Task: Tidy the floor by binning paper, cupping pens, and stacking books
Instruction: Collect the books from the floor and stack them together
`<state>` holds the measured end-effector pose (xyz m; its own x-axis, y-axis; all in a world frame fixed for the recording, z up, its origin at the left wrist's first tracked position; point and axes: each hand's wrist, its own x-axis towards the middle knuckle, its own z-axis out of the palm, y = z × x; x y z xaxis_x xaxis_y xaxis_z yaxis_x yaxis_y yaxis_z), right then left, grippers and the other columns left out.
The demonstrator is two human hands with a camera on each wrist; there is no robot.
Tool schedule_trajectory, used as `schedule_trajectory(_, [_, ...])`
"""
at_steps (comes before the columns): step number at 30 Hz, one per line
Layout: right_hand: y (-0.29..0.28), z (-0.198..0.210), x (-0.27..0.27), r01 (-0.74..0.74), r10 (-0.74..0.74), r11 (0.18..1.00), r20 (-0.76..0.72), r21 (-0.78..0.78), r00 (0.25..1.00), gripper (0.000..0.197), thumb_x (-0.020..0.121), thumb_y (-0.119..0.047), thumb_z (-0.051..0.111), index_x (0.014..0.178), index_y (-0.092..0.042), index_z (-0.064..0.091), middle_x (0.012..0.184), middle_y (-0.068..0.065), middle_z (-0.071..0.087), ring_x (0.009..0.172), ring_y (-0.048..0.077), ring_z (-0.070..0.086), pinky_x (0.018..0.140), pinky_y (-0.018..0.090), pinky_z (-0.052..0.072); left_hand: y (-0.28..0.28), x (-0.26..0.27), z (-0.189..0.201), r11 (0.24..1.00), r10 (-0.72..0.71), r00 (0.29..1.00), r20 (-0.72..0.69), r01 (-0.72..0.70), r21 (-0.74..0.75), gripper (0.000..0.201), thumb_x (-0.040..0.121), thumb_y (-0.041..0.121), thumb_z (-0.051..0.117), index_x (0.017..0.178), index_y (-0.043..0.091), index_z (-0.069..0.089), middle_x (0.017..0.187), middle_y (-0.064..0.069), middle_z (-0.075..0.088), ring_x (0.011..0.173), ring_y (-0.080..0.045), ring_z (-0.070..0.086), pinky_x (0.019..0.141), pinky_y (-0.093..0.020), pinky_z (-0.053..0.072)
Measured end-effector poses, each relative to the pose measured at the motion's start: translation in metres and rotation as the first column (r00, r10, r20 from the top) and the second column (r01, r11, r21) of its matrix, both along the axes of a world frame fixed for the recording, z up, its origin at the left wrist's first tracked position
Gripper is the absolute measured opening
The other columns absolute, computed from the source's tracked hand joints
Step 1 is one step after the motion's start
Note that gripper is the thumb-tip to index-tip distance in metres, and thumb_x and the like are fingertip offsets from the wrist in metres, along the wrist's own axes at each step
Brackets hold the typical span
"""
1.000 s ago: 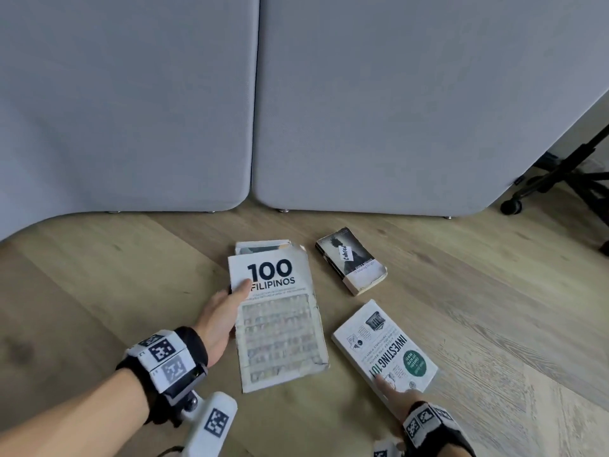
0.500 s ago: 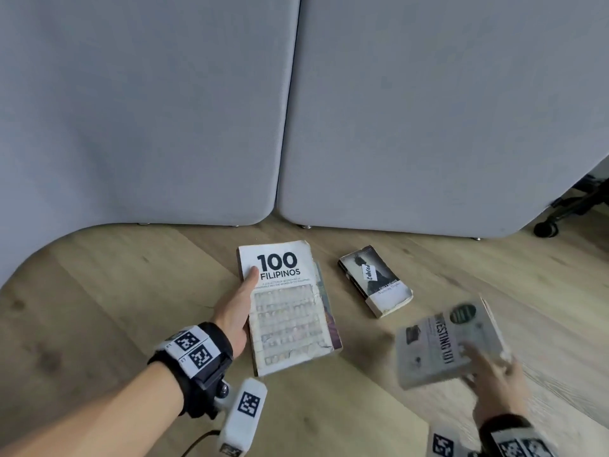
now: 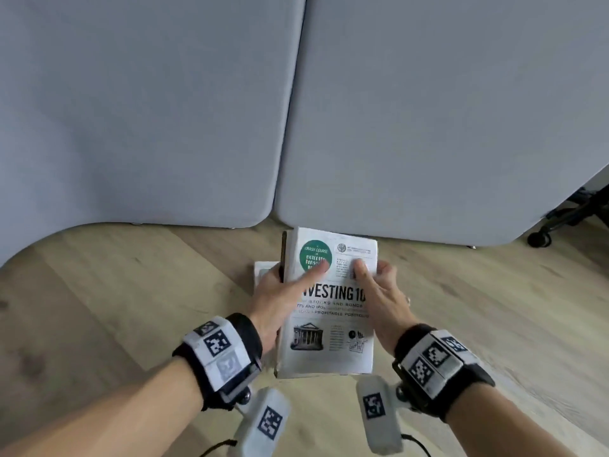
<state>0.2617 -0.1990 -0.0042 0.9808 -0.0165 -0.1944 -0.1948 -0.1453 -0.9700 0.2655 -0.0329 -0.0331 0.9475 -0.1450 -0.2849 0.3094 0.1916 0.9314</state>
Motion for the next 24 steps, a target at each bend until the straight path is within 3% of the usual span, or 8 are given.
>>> schedule_trajectory(2, [0.006,0.002,0.010,-0.072,0.073,0.997,0.062,-0.011,0.995,0.057,0.086,-0.042,0.063,0.126,-0.010,0.038,0.096,0.003,0.070,0.077,0.005,0.072,0.061,0.023,0.058,0.007,0.004,0.001,0.997,0.049,0.987,0.151,-0.058,0.057,0.056,0.064,0.045,0.087,0.111,0.023,0.065,0.105,0.003,0.074,0.098,-0.015,0.070,0.093,-0.040,0.053])
schedule_trajectory(5, [0.006,0.000,0.020,-0.138,0.153,0.987,0.234,-0.079,0.960,0.057,0.078,-0.026,0.074,0.124,-0.011,0.044,0.108,0.005,0.071,0.096,0.020,0.070,0.079,0.036,0.058,0.012,0.013,0.001,0.992,0.069,0.952,0.297,-0.096,0.077,0.060,0.062,0.030,0.090,0.114,0.026,0.061,0.104,0.005,0.074,0.098,-0.011,0.070,0.089,-0.033,0.055])
schedule_trajectory(8, [0.000,-0.021,0.028,-0.119,0.149,0.986,0.296,-0.115,0.943,0.066,0.072,-0.027,0.080,0.124,-0.012,0.043,0.111,0.006,0.070,0.102,0.021,0.068,0.084,0.037,0.056,0.014,0.023,-0.015,0.990,0.054,0.927,0.372,-0.098,0.100,0.056,0.065,0.008,0.087,0.111,0.025,0.060,0.103,0.005,0.074,0.097,-0.012,0.070,0.085,-0.028,0.056])
schedule_trajectory(11, [-0.005,-0.054,0.024,-0.184,0.228,0.959,0.197,-0.218,0.954,0.069,0.069,-0.040,0.082,0.124,-0.020,0.046,0.116,-0.003,0.067,0.110,0.012,0.064,0.095,0.038,0.052,0.014,0.025,-0.040,0.981,-0.014,0.937,0.350,-0.054,0.184,0.059,0.066,-0.005,0.081,0.115,0.017,0.057,0.101,0.006,0.073,0.097,-0.010,0.069,0.081,-0.025,0.056])
schedule_trajectory(14, [-0.009,-0.078,0.021,-0.185,0.248,0.922,0.153,-0.339,0.956,0.049,0.076,-0.044,0.068,0.117,-0.034,0.044,0.115,-0.016,0.062,0.110,-0.004,0.058,0.101,0.027,0.047,0.015,0.027,-0.060,0.972,-0.056,0.942,0.330,-0.024,0.233,0.061,0.069,0.005,0.084,0.120,0.020,0.052,0.110,0.008,0.069,0.106,-0.004,0.064,0.093,-0.027,0.053])
schedule_trajectory(18, [-0.006,-0.073,0.039,-0.208,0.293,0.864,0.123,-0.458,0.948,0.039,0.084,-0.044,0.061,0.115,-0.037,0.039,0.116,-0.012,0.058,0.103,-0.008,0.056,0.083,0.006,0.046,0.021,0.039,-0.059,0.966,-0.076,0.948,0.308,-0.006,0.257,0.053,0.073,0.017,0.083,0.120,0.018,0.057,0.113,0.006,0.069,0.107,-0.004,0.064,0.093,-0.033,0.054])
schedule_trajectory(20, [-0.004,-0.062,0.059,-0.236,0.319,0.814,0.069,-0.530,0.945,0.041,0.085,-0.050,0.058,0.116,-0.028,0.042,0.117,-0.005,0.058,0.101,0.006,0.060,0.079,0.014,0.050,0.028,0.053,-0.050,0.947,-0.120,0.946,0.301,0.019,0.320,0.044,0.076,0.023,0.080,0.116,0.018,0.062,0.109,0.010,0.070,0.098,0.004,0.065,0.088,-0.028,0.056])
schedule_trajectory(24, [0.003,-0.042,0.081,-0.258,0.294,0.749,-0.043,-0.611,0.955,0.048,0.091,-0.057,0.043,0.100,-0.010,0.048,0.103,0.009,0.065,0.089,0.026,0.066,0.075,0.042,0.057,0.031,0.070,-0.038,0.871,-0.047,0.947,0.318,-0.117,0.477,0.042,0.076,0.055,0.072,0.104,0.024,0.069,0.089,0.012,0.073,0.073,0.000,0.067,0.063,-0.019,0.053])
